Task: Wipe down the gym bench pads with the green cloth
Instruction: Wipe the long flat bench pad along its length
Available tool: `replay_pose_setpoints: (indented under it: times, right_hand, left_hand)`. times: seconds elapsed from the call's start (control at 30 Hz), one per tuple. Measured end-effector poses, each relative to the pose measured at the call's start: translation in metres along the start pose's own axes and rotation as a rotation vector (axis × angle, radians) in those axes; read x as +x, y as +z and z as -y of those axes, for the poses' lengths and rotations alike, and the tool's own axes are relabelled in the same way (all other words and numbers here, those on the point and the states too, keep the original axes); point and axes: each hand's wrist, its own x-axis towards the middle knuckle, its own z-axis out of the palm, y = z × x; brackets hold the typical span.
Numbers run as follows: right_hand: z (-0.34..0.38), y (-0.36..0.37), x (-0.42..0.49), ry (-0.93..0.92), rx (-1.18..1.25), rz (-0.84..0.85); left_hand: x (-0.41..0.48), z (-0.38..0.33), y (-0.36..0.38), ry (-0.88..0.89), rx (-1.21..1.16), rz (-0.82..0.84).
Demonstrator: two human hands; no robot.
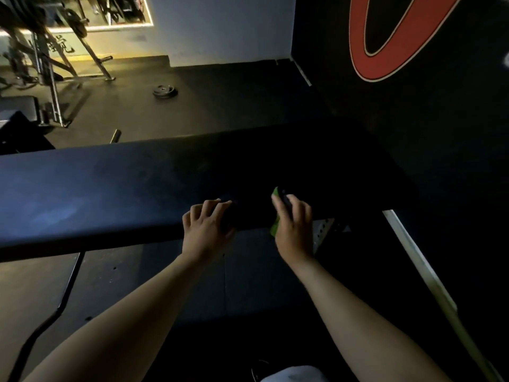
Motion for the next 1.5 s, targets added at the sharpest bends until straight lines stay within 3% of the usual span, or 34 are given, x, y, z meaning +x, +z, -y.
replay_pose_setpoints:
  times: [0.13, 0.27, 0.43, 0.6, 0.73, 0.87, 1.07, 1.23, 1.4, 1.5]
  right_hand:
    - [-0.002, -0.006, -0.003, 0.272, 0.056, -0.041]
    - [0.04, 0.012, -0.004, 0.471, 0.152, -0.109]
    - [0.131, 0.041, -0.012, 0.504, 0.293, -0.158]
    - [0.201, 0.056, -0.024, 0.445, 0.445, -0.038]
    - [0.172, 0.037, -0.02, 0.429, 0.369, -0.069]
    - [0.099, 0.006, -0.007, 0.743, 0.32, -0.209]
    - [0.072, 0.007, 0.007, 0.915, 0.376, -0.211]
    - [0.133, 0.03, -0.014, 0.887, 0.327, -0.123]
    - [0.187, 0.057, -0.044, 0.61, 0.542, 0.162]
    - [0.171, 0.046, -0.039, 0.588, 0.553, 0.093]
  left_hand:
    - [0.001, 0.005, 0.002, 0.038, -0.005, 0.001]
    - [0.003, 0.011, -0.003, 0.109, -0.019, 0.035]
    - [-0.005, 0.053, -0.022, 0.148, 0.055, 0.155]
    - [-0.02, 0.11, -0.034, 0.175, 0.05, 0.209]
    - [-0.02, 0.112, -0.037, 0.184, 0.021, 0.202]
    - [-0.015, 0.108, -0.035, 0.161, -0.025, 0.159]
    - [-0.012, 0.098, -0.027, 0.074, -0.075, 0.135]
    - [-0.01, 0.098, -0.023, 0.05, -0.063, 0.129]
    - [-0.012, 0.097, -0.021, 0.018, -0.05, 0.123]
    - [-0.014, 0.096, -0.024, 0.015, -0.03, 0.128]
